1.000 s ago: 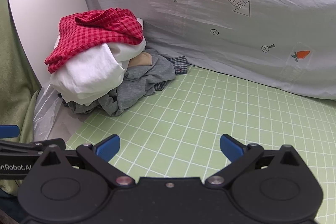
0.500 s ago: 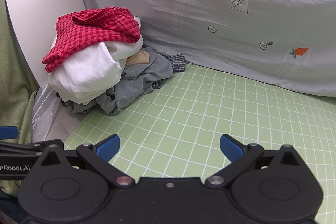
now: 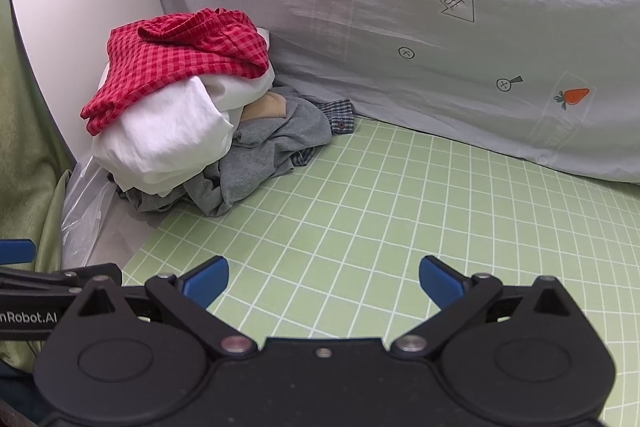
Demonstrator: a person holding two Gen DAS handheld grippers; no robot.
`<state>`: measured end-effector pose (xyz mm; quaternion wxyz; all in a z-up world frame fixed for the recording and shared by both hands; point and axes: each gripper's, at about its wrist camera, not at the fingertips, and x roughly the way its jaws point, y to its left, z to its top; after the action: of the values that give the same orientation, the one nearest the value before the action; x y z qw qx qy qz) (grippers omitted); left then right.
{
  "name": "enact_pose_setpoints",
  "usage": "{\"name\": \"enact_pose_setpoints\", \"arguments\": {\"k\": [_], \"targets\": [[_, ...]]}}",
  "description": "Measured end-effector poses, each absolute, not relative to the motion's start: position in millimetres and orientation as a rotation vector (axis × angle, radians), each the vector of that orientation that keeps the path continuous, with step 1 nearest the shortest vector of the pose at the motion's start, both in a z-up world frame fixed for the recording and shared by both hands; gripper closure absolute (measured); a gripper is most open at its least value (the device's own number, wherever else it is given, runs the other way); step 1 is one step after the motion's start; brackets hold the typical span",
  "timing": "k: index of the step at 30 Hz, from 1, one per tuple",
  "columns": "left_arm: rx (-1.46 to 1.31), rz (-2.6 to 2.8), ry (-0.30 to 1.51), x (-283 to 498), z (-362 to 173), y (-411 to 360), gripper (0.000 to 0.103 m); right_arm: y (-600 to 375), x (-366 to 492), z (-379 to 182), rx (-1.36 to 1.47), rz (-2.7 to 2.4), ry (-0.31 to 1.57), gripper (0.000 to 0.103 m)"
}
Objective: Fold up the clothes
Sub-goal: 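Move both grippers toward the clothes pile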
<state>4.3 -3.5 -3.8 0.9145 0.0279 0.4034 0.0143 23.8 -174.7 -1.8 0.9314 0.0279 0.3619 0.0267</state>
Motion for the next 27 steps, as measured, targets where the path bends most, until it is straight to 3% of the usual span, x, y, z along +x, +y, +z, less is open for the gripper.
{"name": "enact_pose_setpoints", "arguments": {"k": [27], "targets": [[0.043, 0.052, 0.879, 18, -9, 4, 0.0, -163, 37, -11, 0.031, 0.059, 0.808, 0.0]]}}
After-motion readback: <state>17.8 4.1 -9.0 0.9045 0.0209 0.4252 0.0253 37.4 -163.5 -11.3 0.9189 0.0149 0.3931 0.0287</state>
